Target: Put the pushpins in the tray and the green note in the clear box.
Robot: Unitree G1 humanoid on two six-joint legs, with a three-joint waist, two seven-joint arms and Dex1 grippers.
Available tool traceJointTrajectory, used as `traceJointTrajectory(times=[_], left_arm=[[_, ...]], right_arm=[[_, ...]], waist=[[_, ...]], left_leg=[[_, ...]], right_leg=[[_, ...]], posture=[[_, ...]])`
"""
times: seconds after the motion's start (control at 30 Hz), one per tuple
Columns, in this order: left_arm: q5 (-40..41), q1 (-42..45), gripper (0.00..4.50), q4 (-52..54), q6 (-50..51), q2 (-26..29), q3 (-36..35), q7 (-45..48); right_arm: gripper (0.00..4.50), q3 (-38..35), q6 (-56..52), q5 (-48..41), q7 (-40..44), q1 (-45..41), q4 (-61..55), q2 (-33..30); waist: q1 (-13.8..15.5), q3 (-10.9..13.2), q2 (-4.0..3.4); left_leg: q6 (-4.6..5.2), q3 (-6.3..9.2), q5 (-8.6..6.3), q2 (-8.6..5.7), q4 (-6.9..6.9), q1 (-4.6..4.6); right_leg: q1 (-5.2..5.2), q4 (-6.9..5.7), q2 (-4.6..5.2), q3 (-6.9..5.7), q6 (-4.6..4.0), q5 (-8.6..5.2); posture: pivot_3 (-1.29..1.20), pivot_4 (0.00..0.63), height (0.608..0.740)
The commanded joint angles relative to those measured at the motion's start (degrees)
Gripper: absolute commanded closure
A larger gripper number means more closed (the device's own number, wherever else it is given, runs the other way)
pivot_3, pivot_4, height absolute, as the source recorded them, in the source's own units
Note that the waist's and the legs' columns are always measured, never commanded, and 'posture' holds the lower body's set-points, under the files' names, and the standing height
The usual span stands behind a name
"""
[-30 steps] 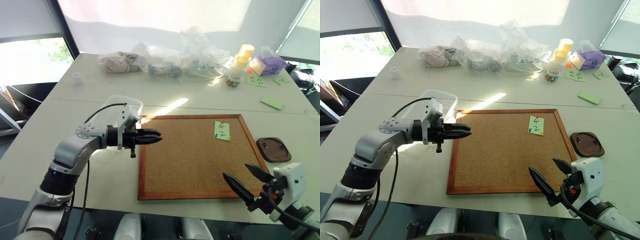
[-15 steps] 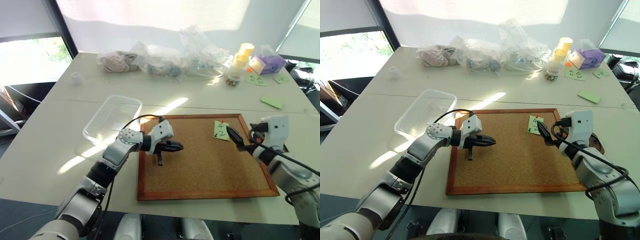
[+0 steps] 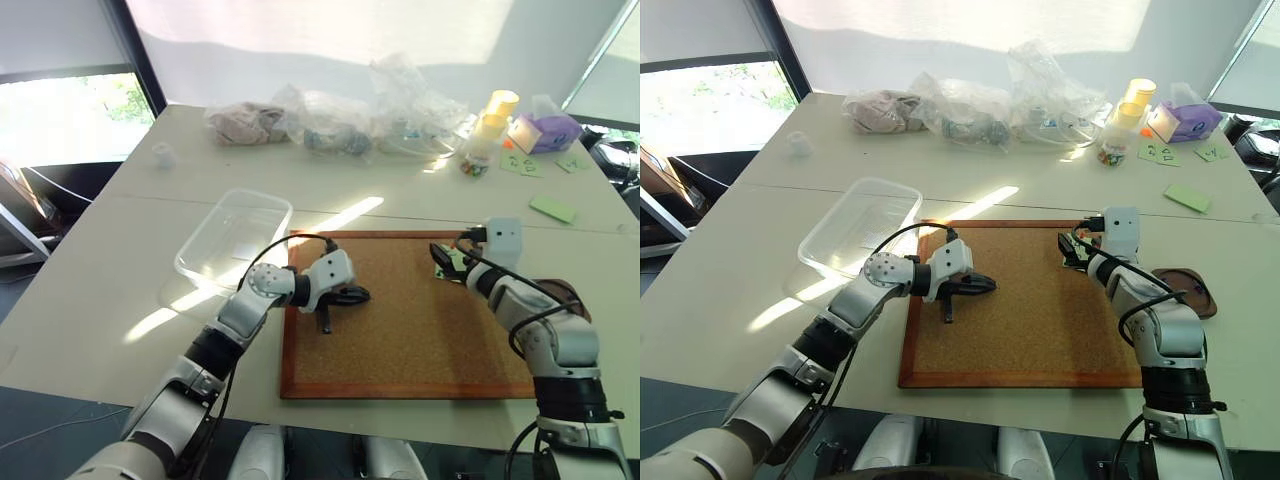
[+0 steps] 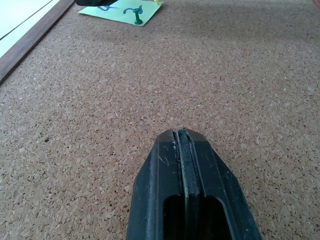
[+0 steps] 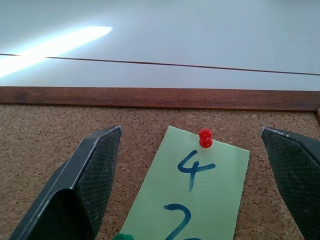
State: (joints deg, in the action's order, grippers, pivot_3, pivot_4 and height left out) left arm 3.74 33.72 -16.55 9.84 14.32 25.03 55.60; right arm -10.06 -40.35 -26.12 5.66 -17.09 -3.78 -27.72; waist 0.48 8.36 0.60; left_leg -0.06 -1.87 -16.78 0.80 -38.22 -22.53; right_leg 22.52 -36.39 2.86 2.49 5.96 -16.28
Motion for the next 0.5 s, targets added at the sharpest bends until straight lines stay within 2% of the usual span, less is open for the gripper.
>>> traceJointTrajectory(times=[0.03,0.07,0.1,0.33,0.5], left_arm=[[-2.13,-1.44,4.50,-0.78,1.58,0.24,0.76,-0.94],[-2.16,-1.53,4.50,-0.65,1.72,0.30,0.79,-0.93],[-2.19,-1.61,4.50,-0.55,1.80,0.36,0.83,-0.91],[-2.53,-2.18,4.50,0.01,2.33,0.95,0.97,-0.54],[-3.24,-2.22,4.50,-0.11,2.15,1.44,1.51,-0.33]], right_arm=[[0.40,-2.02,1.82,0.90,1.18,-1.86,1.05,0.61],[0.54,-1.99,1.94,1.18,1.38,-1.96,1.37,0.76],[0.94,-2.01,2.04,1.42,1.56,-2.10,1.74,0.91],[4.42,-2.46,2.62,2.77,2.58,-3.29,4.24,2.04],[4.48,-3.12,2.49,3.17,3.12,-3.62,4.38,2.93]], waist=[[-0.04,0.00,0.00],[-0.04,0.00,0.00],[-0.05,0.00,-0.01],[-0.25,-0.01,-0.01],[-0.53,-0.04,-0.05]], left_leg=[[0.00,0.00,0.00,0.00,0.00,0.01],[0.00,0.00,0.00,0.00,0.00,0.02],[0.00,0.00,0.00,0.00,0.00,0.02],[0.00,0.00,0.00,0.01,0.00,0.03],[0.00,0.01,0.00,0.04,0.01,0.07]], right_leg=[[-0.01,0.00,0.00,0.00,0.00,0.00],[-0.02,0.00,0.00,0.00,0.00,0.00],[-0.02,-0.01,0.00,0.00,0.00,0.00],[-0.02,-0.01,0.03,0.00,0.00,0.00],[-0.02,-0.06,0.06,-0.01,0.01,0.01]], posture=[[0.00,0.150,0.740],[0.00,0.150,0.740],[0.00,0.150,0.740],[0.00,0.150,0.740],[0.00,0.150,0.740]])
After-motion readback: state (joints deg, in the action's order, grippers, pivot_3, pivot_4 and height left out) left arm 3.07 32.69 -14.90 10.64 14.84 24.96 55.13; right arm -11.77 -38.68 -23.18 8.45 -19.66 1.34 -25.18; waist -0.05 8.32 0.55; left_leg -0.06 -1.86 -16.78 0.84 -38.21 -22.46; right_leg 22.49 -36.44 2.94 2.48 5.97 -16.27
